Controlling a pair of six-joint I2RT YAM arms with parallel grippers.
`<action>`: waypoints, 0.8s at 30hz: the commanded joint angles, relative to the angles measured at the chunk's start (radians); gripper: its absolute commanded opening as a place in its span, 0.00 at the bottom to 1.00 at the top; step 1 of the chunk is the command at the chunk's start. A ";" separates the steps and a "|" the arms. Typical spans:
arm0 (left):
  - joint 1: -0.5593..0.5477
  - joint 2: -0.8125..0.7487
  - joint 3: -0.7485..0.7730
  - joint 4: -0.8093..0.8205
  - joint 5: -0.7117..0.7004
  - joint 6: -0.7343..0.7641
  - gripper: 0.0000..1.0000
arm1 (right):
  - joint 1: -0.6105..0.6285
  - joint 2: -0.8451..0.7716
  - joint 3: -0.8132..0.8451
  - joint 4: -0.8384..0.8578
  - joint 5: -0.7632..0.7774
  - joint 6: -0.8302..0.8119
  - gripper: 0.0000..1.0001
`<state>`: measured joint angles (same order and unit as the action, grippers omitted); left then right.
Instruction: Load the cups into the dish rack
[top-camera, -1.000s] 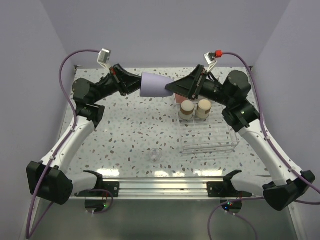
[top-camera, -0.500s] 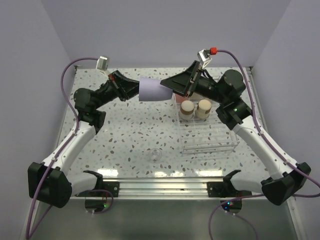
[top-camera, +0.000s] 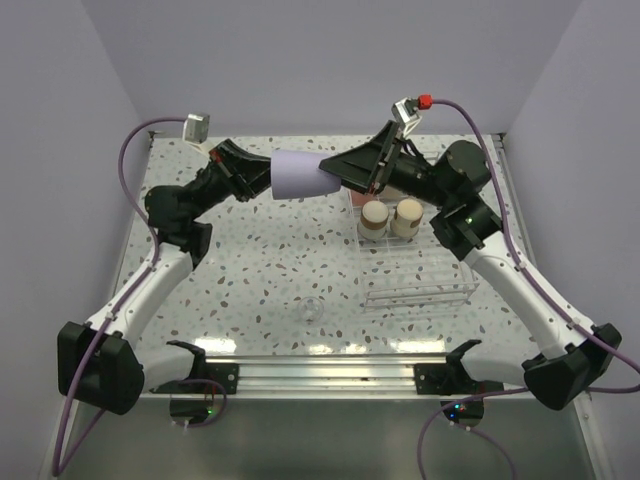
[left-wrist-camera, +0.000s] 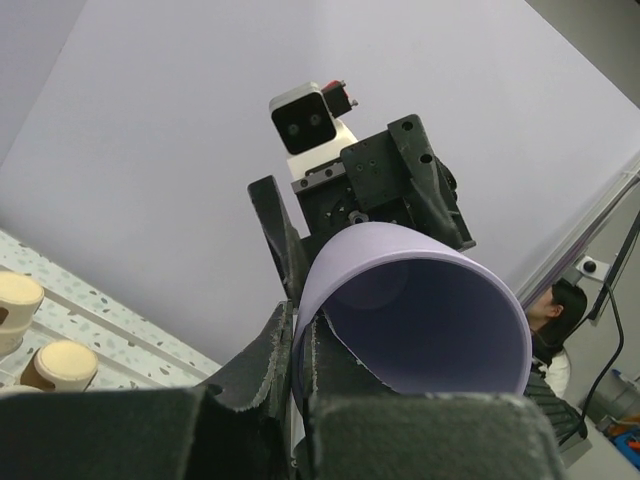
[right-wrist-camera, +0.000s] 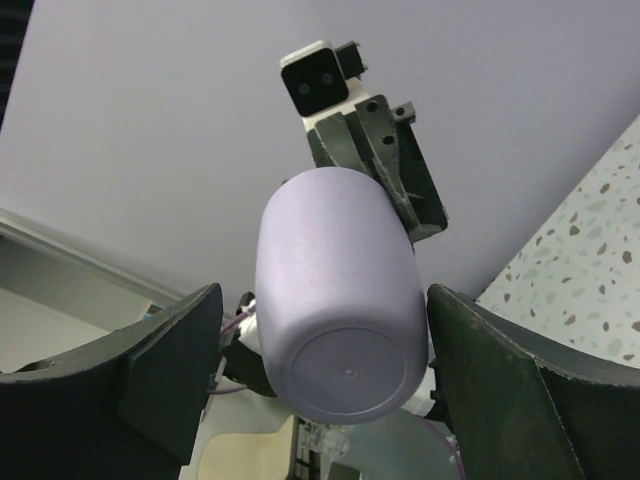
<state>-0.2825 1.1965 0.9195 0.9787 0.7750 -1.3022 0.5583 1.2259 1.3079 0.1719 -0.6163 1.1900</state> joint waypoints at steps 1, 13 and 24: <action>-0.001 0.002 -0.008 0.069 -0.037 -0.020 0.00 | 0.005 0.020 0.036 0.165 -0.008 0.109 0.86; -0.001 0.015 -0.028 0.083 -0.132 -0.023 0.00 | 0.008 0.066 0.110 0.109 -0.019 0.106 0.84; -0.009 0.003 -0.031 -0.027 -0.198 0.049 0.00 | 0.018 0.057 0.096 0.092 -0.010 0.097 0.81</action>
<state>-0.2909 1.2041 0.8925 0.9955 0.6575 -1.3163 0.5583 1.3090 1.3781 0.2371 -0.6025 1.2751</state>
